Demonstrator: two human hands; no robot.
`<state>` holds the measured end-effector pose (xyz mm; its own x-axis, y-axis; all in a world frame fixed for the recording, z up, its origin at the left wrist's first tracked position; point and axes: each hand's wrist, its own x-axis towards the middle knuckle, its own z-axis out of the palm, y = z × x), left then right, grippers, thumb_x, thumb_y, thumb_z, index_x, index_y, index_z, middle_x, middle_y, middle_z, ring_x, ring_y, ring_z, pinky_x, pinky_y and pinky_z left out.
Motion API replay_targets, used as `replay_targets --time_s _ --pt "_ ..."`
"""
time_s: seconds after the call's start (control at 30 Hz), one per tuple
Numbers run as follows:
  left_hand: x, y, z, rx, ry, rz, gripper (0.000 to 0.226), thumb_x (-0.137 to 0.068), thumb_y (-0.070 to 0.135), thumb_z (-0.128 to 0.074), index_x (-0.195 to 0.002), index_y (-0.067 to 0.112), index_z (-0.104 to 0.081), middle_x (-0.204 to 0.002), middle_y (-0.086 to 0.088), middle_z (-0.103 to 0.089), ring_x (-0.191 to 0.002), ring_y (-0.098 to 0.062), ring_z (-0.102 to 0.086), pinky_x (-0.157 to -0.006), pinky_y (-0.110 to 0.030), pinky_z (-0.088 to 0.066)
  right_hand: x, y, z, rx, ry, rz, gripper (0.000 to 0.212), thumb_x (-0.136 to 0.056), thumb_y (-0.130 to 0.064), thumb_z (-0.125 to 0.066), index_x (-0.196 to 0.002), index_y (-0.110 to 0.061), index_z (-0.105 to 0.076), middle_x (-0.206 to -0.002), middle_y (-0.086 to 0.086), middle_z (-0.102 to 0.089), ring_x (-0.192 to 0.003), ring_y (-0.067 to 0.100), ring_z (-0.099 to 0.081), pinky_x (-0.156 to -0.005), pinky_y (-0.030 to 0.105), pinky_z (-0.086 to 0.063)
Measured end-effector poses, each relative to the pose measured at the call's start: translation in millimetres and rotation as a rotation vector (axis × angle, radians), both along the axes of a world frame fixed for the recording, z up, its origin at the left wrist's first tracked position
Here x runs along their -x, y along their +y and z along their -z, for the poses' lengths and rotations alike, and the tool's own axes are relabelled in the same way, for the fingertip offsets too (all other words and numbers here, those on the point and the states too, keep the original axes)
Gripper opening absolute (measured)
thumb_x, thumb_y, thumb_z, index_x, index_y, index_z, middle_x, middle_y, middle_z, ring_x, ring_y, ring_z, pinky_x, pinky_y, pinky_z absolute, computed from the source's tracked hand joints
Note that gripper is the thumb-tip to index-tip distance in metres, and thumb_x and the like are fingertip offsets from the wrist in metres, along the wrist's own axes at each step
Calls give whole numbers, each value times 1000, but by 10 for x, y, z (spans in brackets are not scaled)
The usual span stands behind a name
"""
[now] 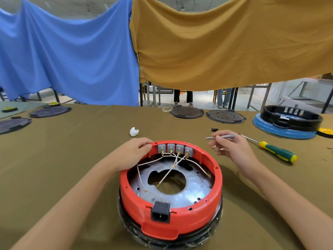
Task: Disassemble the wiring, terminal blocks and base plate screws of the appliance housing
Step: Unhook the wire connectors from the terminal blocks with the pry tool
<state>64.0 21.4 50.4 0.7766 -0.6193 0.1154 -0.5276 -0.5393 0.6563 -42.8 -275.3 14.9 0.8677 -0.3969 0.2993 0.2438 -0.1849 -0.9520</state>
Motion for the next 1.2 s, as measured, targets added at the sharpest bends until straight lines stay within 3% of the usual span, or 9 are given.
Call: replay_targets --time_s 0.1,0.2,0.33,0.6,0.7,0.83,0.93,1.07,1.2 --pt "0 26 16 37 23 -1 25 -103 23 -44 -112 24 -68 -110 9 -69 -106 -11 -62 -103 -42 -44 5 72 -26 -24 -9 -98 17 -102 -18 -54 -105 -8 -68 -100 16 -74 -85 23 -66 -78 36 -57" --pt "8 31 33 60 59 11 25 -103 24 -45 -111 25 -68 -110 9 -69 -107 -11 -63 -103 -42 -45 24 173 -28 70 45 -236 22 -96 -28 -65 -113 -14 -65 -112 7 -74 -99 21 -71 -83 31 -58" --pt "0 19 14 63 68 34 24 -103 23 -46 -112 24 -69 -110 7 -70 -106 -13 -64 -103 -43 -45 20 259 -8 52 109 -380 42 -81 -25 -75 -121 -20 -61 -124 1 -71 -112 23 -69 -95 37 -56" --pt "-29 34 41 178 257 175 24 -102 22 -51 -120 20 -68 -114 1 -73 -109 -20 -67 -104 -42 -47 62 283 -33 117 50 -322 35 -74 -18 -75 -108 -25 -69 -109 3 -72 -101 24 -71 -84 32 -55" --pt "-38 29 65 202 345 232 25 -101 24 -53 -122 20 -68 -119 -7 -71 -113 -29 -65 -107 -47 -45 79 333 -22 134 14 -341 31 -79 -18 -74 -109 -23 -69 -106 9 -70 -96 40 -68 -85 46 -59" --pt "-57 12 81 180 308 237 24 -101 26 -54 -119 25 -69 -115 -3 -72 -110 -24 -68 -106 -46 -46 82 367 -29 129 3 -332 29 -79 -15 -77 -106 -21 -69 -105 13 -69 -94 51 -63 -85 54 -56" --pt "-59 1 67 158 245 229 23 -101 26 -54 -116 26 -70 -111 1 -74 -105 -19 -69 -103 -44 -48 71 374 -46 148 0 -303 27 -82 -13 -74 -107 -20 -68 -106 10 -72 -99 42 -67 -89 50 -57" --pt "-90 -68 9 115 83 160 22 -101 21 -53 -111 25 -72 -102 9 -75 -97 -9 -70 -98 -39 -51 72 344 -69 98 -28 -253 28 -85 -16 -71 -113 -15 -66 -110 6 -74 -101 32 -71 -85 30 -59" --pt "-125 -130 -32 114 57 61 20 -101 19 -54 -107 22 -73 -97 9 -75 -90 -8 -70 -93 -36 -53 53 302 -69 70 -9 -223 27 -91 -9 -65 -117 -15 -64 -116 5 -73 -107 27 -70 -94 39 -57"
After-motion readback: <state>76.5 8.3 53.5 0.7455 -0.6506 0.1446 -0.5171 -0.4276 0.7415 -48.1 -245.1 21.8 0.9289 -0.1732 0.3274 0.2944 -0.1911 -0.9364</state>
